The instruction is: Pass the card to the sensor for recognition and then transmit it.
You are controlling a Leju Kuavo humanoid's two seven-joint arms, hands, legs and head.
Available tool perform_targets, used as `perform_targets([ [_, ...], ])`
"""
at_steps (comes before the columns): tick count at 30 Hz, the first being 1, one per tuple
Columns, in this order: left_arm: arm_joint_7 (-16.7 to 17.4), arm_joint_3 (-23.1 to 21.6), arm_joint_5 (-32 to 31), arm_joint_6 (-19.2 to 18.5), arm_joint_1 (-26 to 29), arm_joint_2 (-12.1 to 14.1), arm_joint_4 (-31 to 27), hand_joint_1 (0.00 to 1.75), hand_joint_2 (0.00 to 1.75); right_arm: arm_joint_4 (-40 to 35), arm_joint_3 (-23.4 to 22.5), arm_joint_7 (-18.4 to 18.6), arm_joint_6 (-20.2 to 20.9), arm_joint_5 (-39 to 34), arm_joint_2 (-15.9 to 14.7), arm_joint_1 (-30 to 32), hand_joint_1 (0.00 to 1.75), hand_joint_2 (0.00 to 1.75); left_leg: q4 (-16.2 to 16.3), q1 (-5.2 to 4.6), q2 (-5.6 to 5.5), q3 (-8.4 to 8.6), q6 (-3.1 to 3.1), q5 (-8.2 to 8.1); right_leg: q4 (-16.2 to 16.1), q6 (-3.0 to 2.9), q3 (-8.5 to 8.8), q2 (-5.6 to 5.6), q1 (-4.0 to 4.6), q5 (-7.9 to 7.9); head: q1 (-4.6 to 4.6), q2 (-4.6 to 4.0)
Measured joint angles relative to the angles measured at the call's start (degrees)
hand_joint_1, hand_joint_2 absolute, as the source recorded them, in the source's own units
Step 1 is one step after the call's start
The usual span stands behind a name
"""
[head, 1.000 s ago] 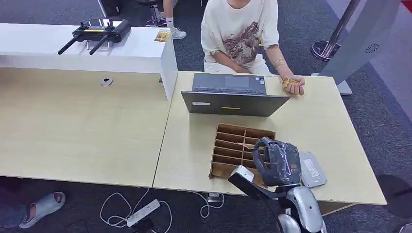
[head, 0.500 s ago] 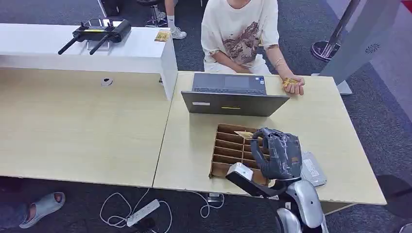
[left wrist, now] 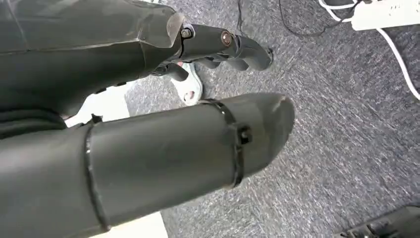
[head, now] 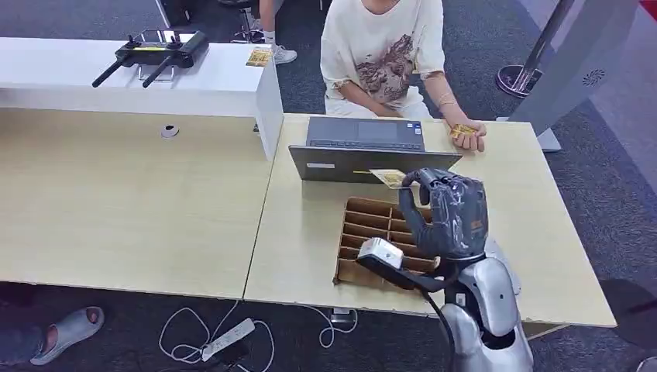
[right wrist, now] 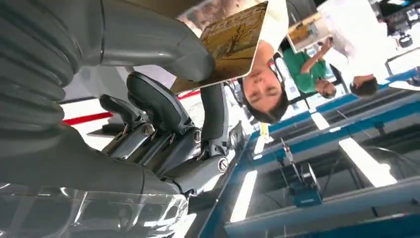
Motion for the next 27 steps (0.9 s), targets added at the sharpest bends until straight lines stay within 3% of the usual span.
perform_targets([
  [19, 1.64, 1.14, 3.72, -1.09, -0.79, -0.57, -0.02, 0.00, 0.00, 5.48, 4.37, 0.57, -2.82, 0.04, -0.61, -14.24, 1.75, 1.75, 0.00, 0.00, -0.01, 0.00, -0.01, 0.04, 0.03, -0.01, 0.00, -0.01, 0.00, 0.02, -0.02, 0.00],
  [21, 2.25, 1.11, 1.46, -2.00, -0.85, -0.57, -0.02, 0.00, 0.00, 6.51, 4.68, 0.79, -2.62, -0.04, -0.61, -15.46, 1.75, 1.75, 0.00, 0.00, -0.01, 0.00, -0.01, 0.04, 0.03, -0.01, 0.00, 0.00, 0.00, 0.02, 0.00, 0.00],
  [24, 3.65, 0.87, -8.99, -5.49, -0.96, -0.81, -0.04, 0.00, 0.00, 9.78, 4.98, 1.68, -1.99, 0.11, -0.57, -18.45, 1.75, 1.75, 0.00, 0.00, 0.00, 0.00, -0.01, 0.04, 0.04, -0.02, 0.00, 0.01, 0.00, 0.04, 0.00, 0.00],
  [27, 4.31, 0.90, -10.93, -6.05, -1.35, -1.27, -0.07, 0.00, 0.00, 13.23, 5.05, 2.25, -1.35, 0.11, -0.17, -21.76, 1.75, 1.75, 0.01, 0.00, -0.02, 0.00, -0.02, 0.06, 0.04, -0.02, 0.00, -0.01, 0.00, 0.04, 0.00, 0.00],
])
